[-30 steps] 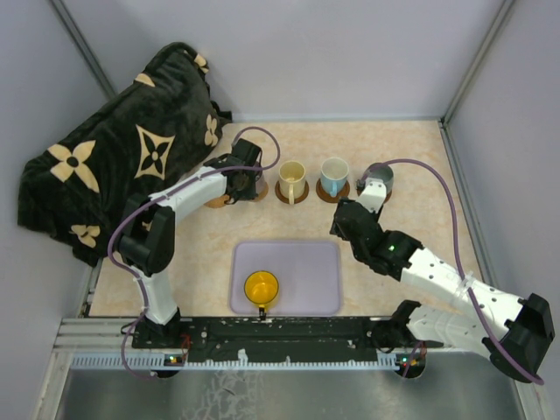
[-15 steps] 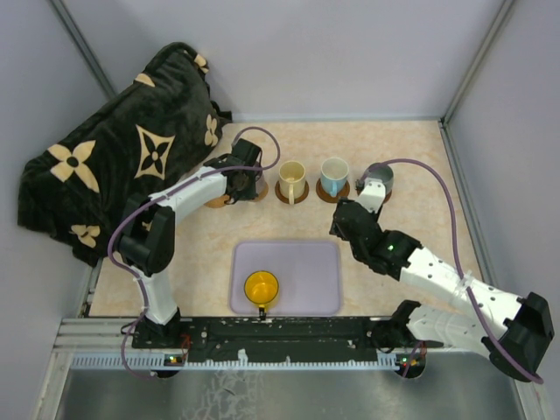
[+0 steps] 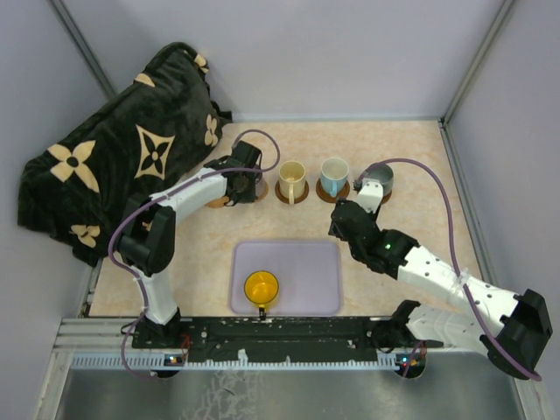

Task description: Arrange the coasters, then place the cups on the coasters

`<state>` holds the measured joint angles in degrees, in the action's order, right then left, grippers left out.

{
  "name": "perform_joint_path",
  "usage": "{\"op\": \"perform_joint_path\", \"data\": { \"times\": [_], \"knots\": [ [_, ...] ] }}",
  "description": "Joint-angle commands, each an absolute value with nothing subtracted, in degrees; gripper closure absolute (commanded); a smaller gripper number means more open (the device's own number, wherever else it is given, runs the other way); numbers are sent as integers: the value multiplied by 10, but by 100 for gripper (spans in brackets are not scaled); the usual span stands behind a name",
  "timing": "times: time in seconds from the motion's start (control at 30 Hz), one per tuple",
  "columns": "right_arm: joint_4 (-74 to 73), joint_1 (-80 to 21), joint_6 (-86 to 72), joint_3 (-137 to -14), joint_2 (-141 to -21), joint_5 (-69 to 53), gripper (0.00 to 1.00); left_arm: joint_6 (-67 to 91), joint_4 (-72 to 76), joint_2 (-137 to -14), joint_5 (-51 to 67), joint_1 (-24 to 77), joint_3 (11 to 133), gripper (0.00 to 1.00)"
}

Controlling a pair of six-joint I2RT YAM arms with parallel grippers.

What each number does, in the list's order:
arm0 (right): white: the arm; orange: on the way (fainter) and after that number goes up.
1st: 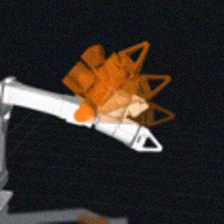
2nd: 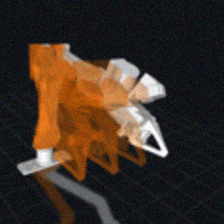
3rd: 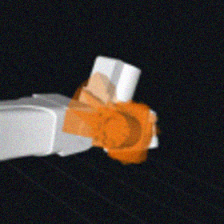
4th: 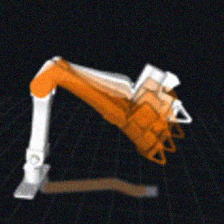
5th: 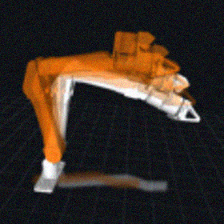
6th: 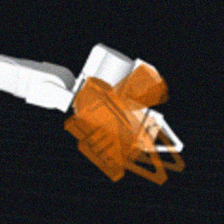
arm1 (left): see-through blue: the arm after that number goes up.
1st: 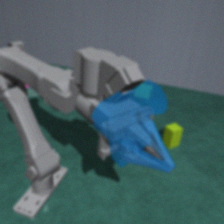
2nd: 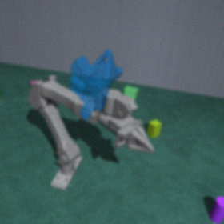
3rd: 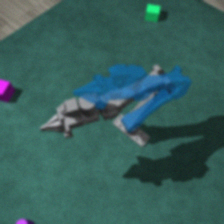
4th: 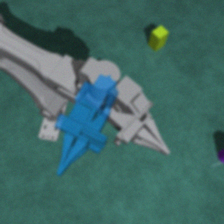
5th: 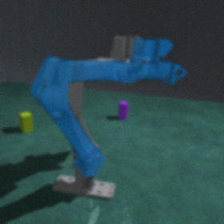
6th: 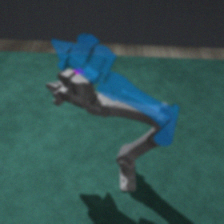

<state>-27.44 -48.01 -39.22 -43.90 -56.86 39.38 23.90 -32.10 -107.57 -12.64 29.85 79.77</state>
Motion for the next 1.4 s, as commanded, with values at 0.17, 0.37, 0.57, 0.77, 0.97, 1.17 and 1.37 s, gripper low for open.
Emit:
{"op": "perform_joint_path", "data": {
  "times": [0.17, 0.37, 0.57, 0.77, 0.97, 1.17, 1.37],
  "knots": [
    [-250, -484, -398, -454, -566, 403, 43, 235, -283, -1075, -128, 296, 799, 100],
    [-247, -485, -397, -453, -570, 400, 43, 236, -269, -1067, -133, 296, 792, 100],
    [-245, -484, -397, -452, -573, 395, 43, 235, -261, -1066, -141, 297, 790, 100],
    [-244, -484, -397, -451, -574, 393, 43, 236, -252, -1066, -148, 296, 786, 100],
    [-243, -484, -396, -452, -576, 392, 43, 235, -254, -1072, -140, 296, 785, 100],
    [-242, -484, -396, -453, -577, 392, 43, 235, -260, -1073, -133, 296, 784, 99],
    [-241, -485, -396, -452, -578, 389, 43, 235, -265, -1075, -133, 297, 785, 90]
  ]
}}
